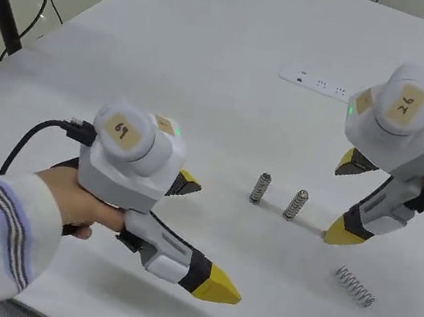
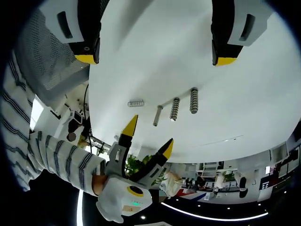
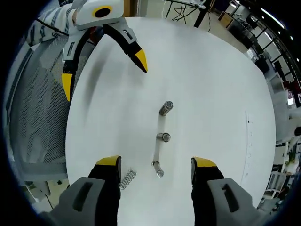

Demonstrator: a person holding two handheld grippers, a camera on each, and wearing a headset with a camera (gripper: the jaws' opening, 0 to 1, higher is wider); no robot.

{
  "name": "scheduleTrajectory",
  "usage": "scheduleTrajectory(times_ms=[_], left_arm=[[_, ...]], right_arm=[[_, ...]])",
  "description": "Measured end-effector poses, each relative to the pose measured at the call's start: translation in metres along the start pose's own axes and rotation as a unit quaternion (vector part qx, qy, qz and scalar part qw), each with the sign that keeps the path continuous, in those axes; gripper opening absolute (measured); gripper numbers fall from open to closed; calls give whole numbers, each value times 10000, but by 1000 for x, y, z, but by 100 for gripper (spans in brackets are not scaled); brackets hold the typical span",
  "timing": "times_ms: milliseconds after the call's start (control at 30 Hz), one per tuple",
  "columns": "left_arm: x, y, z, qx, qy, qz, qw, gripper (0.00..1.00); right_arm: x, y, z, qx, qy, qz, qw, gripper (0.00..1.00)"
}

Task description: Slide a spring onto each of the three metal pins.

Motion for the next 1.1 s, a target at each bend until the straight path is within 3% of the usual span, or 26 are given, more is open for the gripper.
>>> scheduleTrajectory(times_ms=[300, 700, 933, 1100], left_arm=[[0, 1, 2, 1, -41, 67, 10000, 98], [-3, 1, 2, 47, -102, -32, 9999, 98], [-5, 0, 0, -7, -41, -67, 10000, 97], [-6, -2, -3, 51, -8, -111, 9999, 97]], right_arm=[[12, 17, -9, -197, -186, -132, 9995, 62], [24, 21, -23, -432, -522, -60, 9977, 65], [31, 20, -42, -654, -933, -119, 9934, 63], [33, 23, -52, -1047, -1461, -257, 9834, 68]])
Point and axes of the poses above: the centre of the closed fingertips' face, and the gripper's own axes: y roughly backward along the fingers, x roughly to its left, z roughly out of its top, the point moved 8 cm from there along y, roughly backward along the fingers, and after that the axes turned 9 degrees about -y, right-handed, at the moved point
